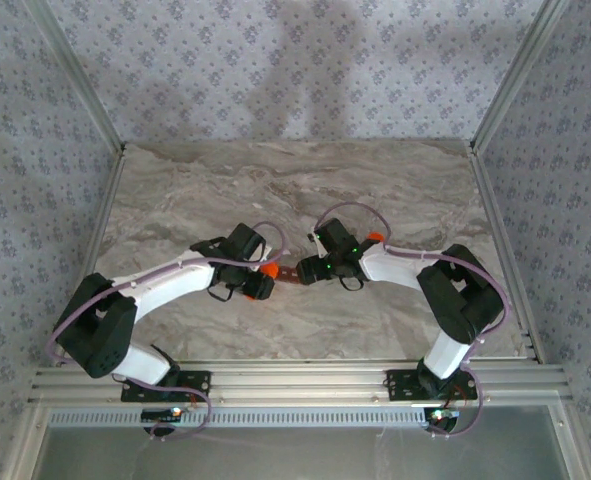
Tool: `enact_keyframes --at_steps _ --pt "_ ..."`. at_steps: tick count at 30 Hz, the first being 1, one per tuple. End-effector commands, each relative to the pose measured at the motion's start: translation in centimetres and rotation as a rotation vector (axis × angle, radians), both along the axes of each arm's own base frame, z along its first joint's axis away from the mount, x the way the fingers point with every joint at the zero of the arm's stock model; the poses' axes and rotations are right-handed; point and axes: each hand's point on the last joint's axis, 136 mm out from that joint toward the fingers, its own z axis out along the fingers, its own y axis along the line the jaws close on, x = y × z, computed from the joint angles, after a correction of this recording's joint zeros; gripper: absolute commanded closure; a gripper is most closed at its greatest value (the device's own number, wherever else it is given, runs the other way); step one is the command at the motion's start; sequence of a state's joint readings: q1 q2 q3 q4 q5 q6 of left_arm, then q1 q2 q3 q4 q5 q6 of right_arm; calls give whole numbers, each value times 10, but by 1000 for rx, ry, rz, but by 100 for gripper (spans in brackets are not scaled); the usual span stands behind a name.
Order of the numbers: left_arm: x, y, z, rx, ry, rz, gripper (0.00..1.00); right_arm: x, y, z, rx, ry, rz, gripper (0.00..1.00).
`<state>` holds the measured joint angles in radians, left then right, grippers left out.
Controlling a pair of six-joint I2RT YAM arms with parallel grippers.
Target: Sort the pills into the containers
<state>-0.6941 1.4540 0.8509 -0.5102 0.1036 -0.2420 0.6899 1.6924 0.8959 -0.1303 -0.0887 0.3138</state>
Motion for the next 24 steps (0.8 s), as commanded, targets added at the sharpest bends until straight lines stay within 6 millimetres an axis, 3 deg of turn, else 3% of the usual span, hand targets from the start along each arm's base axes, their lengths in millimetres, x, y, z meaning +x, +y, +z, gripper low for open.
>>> enact_keyframes --at_steps 1,24 --pt "-2 -1 8 18 4 -30 100 -10 -6 -17 -63 43 1 19" --pt "-1 -3 11 45 37 -50 100 -10 -4 -19 -54 46 2 19"
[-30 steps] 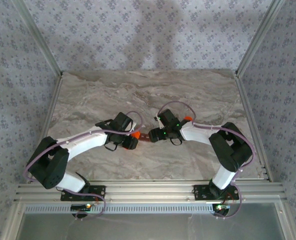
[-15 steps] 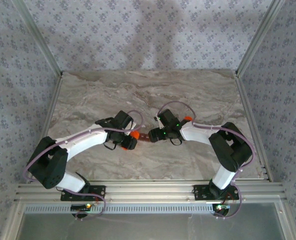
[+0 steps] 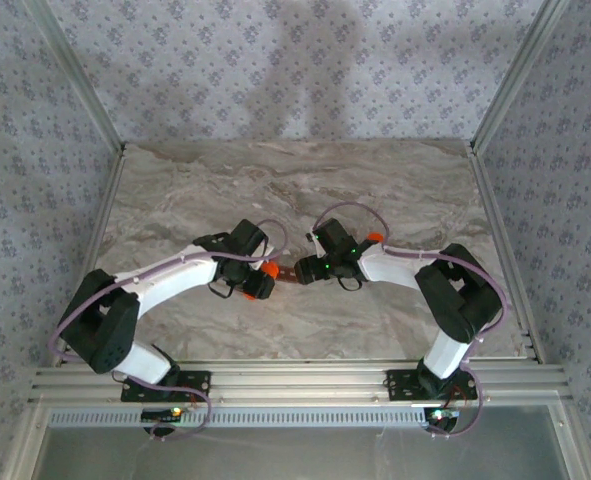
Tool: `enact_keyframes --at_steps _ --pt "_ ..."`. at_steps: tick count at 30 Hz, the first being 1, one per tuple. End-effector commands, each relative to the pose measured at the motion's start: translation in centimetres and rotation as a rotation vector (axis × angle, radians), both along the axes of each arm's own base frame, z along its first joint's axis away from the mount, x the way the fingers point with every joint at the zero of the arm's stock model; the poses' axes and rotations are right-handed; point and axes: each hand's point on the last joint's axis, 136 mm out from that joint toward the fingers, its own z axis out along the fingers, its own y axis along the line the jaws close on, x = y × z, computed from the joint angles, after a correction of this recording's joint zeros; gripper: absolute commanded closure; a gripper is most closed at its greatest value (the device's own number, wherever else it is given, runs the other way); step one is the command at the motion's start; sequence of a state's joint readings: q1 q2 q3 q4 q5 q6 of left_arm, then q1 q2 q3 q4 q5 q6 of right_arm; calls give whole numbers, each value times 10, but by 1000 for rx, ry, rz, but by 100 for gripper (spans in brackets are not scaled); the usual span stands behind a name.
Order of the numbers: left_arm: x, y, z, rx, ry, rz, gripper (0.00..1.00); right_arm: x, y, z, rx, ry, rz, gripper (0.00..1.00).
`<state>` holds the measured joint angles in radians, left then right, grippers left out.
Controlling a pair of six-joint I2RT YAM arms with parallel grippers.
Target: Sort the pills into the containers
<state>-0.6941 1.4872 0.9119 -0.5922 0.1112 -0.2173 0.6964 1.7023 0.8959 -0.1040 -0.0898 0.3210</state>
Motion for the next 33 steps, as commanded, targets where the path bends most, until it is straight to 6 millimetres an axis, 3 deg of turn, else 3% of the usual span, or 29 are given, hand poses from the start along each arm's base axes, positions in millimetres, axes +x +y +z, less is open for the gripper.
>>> enact_keyframes --at_steps 1,33 --pt "2 -3 8 12 -4 -26 100 -12 -9 -18 -66 54 0 19" --pt "7 11 4 96 92 -6 100 -14 -11 -20 -70 58 -1 19"
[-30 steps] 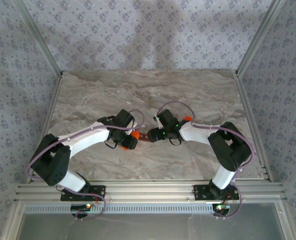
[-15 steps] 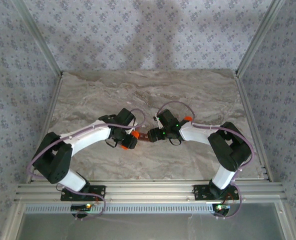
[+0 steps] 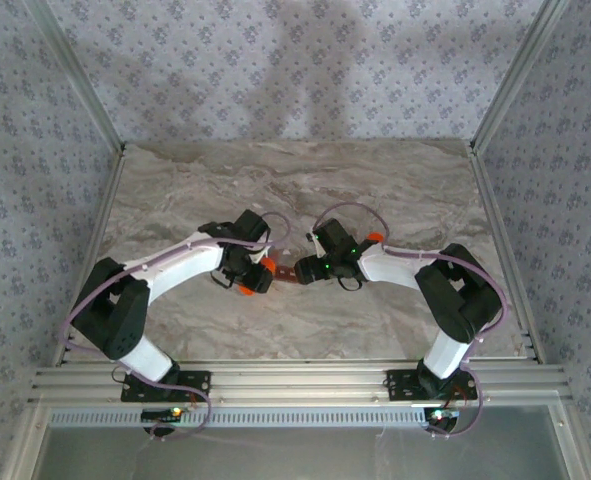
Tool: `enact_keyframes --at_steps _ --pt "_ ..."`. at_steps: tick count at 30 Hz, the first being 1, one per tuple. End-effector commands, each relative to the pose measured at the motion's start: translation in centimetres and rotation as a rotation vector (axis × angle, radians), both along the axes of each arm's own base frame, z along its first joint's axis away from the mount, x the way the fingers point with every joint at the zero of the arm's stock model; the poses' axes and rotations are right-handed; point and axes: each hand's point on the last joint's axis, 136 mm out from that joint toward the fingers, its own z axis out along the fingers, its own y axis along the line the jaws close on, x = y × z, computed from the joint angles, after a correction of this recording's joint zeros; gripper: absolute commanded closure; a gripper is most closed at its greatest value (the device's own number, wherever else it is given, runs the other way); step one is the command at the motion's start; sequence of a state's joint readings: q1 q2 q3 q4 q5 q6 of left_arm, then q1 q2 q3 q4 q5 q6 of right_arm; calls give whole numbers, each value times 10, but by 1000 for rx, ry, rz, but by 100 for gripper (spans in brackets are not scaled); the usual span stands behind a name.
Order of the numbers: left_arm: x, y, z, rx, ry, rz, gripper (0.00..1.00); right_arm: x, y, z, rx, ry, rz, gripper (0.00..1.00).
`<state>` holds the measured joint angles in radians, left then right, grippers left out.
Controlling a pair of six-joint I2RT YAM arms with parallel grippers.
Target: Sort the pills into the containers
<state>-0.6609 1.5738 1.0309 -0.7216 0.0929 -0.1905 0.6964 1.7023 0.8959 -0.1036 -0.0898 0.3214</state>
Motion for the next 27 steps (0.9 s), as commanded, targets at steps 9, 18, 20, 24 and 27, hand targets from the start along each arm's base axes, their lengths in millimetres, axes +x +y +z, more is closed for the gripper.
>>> enact_keyframes --at_steps 9,18,20,24,27 --pt "-5 -1 5 18 66 -38 100 -14 -11 -19 -69 58 -2 19" --pt "-7 0 -1 34 101 -43 100 -14 -10 -19 -66 58 -1 19" --pt "-7 -1 -1 37 103 -42 100 -14 -10 -20 -67 59 1 19" --pt "-5 1 -1 60 106 -40 100 -14 -10 -19 -67 60 1 19" --pt "-3 2 -1 74 110 -42 100 -14 -10 -19 -67 58 2 19"
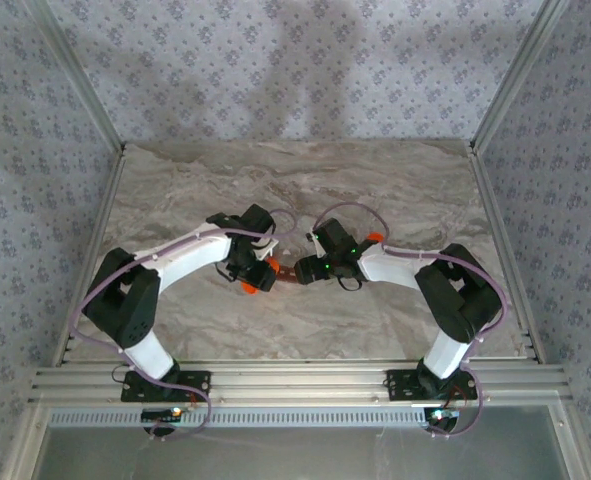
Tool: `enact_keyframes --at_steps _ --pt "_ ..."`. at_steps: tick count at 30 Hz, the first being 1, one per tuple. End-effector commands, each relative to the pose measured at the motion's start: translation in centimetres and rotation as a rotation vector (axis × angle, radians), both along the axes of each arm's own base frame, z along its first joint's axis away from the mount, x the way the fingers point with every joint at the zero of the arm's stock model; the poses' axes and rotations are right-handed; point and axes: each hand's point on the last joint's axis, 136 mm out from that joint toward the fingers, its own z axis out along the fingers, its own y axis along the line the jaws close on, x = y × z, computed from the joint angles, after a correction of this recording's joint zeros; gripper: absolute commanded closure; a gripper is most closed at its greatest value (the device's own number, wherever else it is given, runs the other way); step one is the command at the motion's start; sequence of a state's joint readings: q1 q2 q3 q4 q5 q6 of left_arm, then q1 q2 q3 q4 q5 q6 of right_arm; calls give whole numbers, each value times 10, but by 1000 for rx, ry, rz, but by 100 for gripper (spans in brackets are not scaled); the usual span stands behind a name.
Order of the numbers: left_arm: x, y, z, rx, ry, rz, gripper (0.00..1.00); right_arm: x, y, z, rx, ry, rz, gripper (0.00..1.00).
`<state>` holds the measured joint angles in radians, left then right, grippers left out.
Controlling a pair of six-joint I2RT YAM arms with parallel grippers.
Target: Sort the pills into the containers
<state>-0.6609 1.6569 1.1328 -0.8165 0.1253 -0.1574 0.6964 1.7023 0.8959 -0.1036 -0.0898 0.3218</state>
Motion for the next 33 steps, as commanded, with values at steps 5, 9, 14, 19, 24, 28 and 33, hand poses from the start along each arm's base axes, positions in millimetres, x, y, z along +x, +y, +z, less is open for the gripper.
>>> enact_keyframes --at_steps 5,9,14,19,24,28,33 --pt "-2 11 0 70 41 -15 100 -15 -10 -19 -67 59 2 19" --pt "-4 14 0 82 53 -21 100 -15 -10 -20 -70 58 4 19" --pt "-5 15 3 80 54 -23 100 -15 -10 -21 -70 61 4 19" --pt "-6 14 8 73 54 -27 100 -15 -10 -21 -68 62 3 19" --pt "-5 12 14 58 41 -27 100 -14 -10 -21 -69 61 3 19" --pt "-4 12 17 52 36 -29 100 -15 -10 -22 -68 63 3 19" --pt "-5 14 15 60 43 -30 100 -15 -9 -23 -68 66 4 19"
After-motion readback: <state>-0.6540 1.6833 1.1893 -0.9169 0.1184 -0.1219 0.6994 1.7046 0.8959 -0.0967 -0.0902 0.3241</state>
